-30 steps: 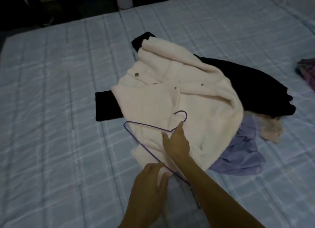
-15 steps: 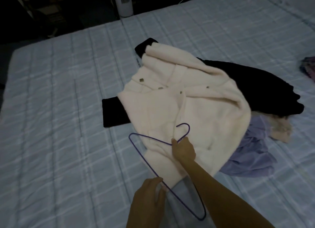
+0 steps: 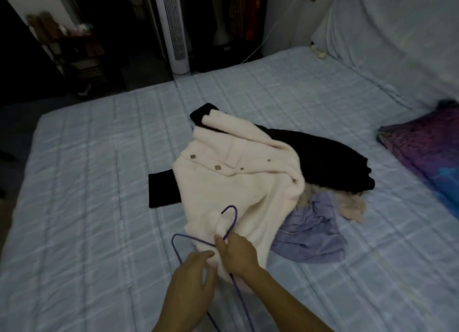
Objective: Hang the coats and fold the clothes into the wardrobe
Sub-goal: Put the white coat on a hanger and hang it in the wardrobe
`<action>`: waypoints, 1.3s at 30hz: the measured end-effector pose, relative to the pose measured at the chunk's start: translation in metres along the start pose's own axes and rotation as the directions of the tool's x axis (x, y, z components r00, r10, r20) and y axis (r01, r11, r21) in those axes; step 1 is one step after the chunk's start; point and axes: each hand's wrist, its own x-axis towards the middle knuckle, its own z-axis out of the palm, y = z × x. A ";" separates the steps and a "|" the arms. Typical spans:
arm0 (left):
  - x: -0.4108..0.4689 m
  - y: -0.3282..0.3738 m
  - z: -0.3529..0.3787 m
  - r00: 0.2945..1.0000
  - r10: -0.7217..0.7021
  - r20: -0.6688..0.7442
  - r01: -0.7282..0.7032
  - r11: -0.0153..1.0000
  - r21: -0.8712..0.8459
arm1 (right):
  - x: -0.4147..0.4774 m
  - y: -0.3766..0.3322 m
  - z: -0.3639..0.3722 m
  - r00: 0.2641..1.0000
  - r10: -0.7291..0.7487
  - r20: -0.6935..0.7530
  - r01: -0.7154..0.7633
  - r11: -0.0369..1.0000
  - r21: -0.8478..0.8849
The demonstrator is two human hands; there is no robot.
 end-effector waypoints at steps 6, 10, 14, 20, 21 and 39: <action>-0.022 0.081 -0.041 0.988 0.058 -0.143 -0.058 0.998 0.004 | -0.087 -0.030 -0.056 0.990 -0.142 -0.006 0.142 0.987 0.076; -0.050 0.120 -0.063 0.978 0.111 -0.178 -0.101 0.993 0.061 | -0.146 -0.048 -0.091 0.968 -0.250 0.024 0.244 0.960 0.136; -0.066 0.137 -0.094 0.978 0.114 -0.176 -0.087 0.984 0.155 | -0.202 -0.062 -0.112 0.918 -0.333 0.215 0.341 0.940 0.002; -0.068 0.140 -0.103 0.991 0.111 -0.069 -0.093 0.971 0.220 | -0.249 -0.019 -0.099 0.894 -0.218 0.391 0.304 0.937 -0.173; -0.069 0.140 -0.096 0.993 0.110 -0.037 -0.098 0.968 0.233 | -0.251 -0.006 -0.097 0.903 -0.173 0.393 0.260 0.949 -0.179; -0.014 0.148 0.103 0.921 0.063 0.384 -0.226 0.889 0.397 | -0.218 0.212 -0.134 0.867 0.496 0.058 -0.430 0.683 0.590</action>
